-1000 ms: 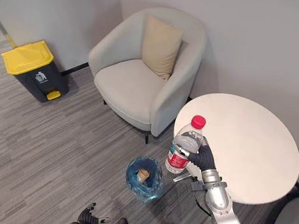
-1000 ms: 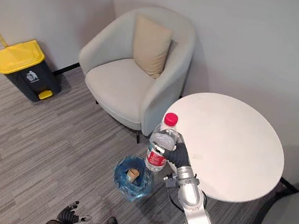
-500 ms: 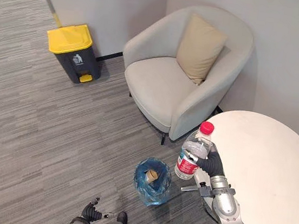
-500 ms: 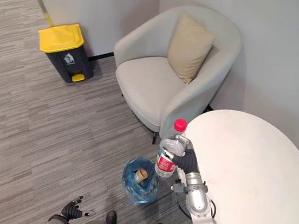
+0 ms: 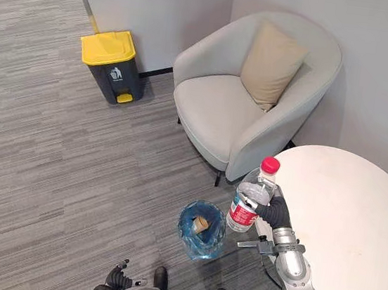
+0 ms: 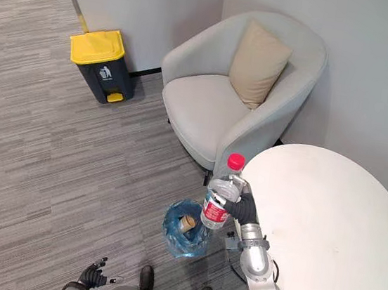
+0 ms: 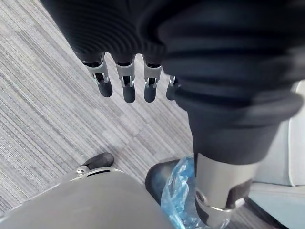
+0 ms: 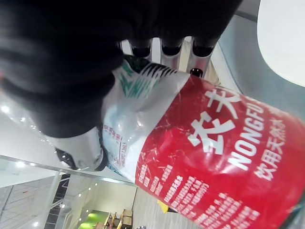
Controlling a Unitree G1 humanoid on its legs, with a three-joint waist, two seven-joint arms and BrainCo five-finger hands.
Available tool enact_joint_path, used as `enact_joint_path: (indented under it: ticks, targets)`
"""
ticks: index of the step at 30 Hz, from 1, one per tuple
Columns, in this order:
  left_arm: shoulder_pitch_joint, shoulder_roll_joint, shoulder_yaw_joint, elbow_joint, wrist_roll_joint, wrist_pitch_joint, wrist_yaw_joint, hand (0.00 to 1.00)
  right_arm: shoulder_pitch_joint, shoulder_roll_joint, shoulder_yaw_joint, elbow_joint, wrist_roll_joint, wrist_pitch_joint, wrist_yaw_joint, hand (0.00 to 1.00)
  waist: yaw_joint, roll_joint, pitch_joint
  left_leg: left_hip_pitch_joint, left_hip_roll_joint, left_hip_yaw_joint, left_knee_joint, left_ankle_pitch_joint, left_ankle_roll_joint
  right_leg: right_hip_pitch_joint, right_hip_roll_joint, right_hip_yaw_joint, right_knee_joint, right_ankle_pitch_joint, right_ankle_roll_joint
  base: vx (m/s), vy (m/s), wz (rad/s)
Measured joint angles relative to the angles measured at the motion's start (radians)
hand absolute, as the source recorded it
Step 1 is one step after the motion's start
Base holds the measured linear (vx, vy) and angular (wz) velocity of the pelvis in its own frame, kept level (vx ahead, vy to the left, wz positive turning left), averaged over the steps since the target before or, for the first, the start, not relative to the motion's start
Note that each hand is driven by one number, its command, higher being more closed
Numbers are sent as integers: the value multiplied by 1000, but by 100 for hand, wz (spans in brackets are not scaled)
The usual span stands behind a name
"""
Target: Gather rubbish on tea table into small bin, then transfer packed bag to large trash can.
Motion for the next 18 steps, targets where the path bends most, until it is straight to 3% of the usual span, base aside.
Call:
enact_joint_path:
  ticks: [4,9,14,18]
  targets:
    - [-19,1,-2,-1,-1,0,1,0,-83,-12,52,102,-9,1,-12,100,2,8,7,-72,-10,15,35,8,6,-93,-10,20,57,-1,1,-4,14,-10]
    - [-144,-2,-9,-41,-33,-5,22,0,-344,-71,111,183,-52,3,-57,100,28,18,143,-285,-9,2,203,-16,34,-284,-36,18,196,-19,-9,-129,27,11]
    - [-251,13,-3,-86,-80,-22,43,0,-555,-121,150,265,-104,24,-118,100,33,23,250,-509,-8,-17,350,-36,42,-496,-60,15,338,-43,-9,-184,19,11]
    - [-324,14,0,-143,-83,-26,54,0,-637,-134,167,286,-141,55,-152,100,42,25,266,-684,7,-24,444,-55,57,-654,-75,13,418,-47,-14,-140,6,7]
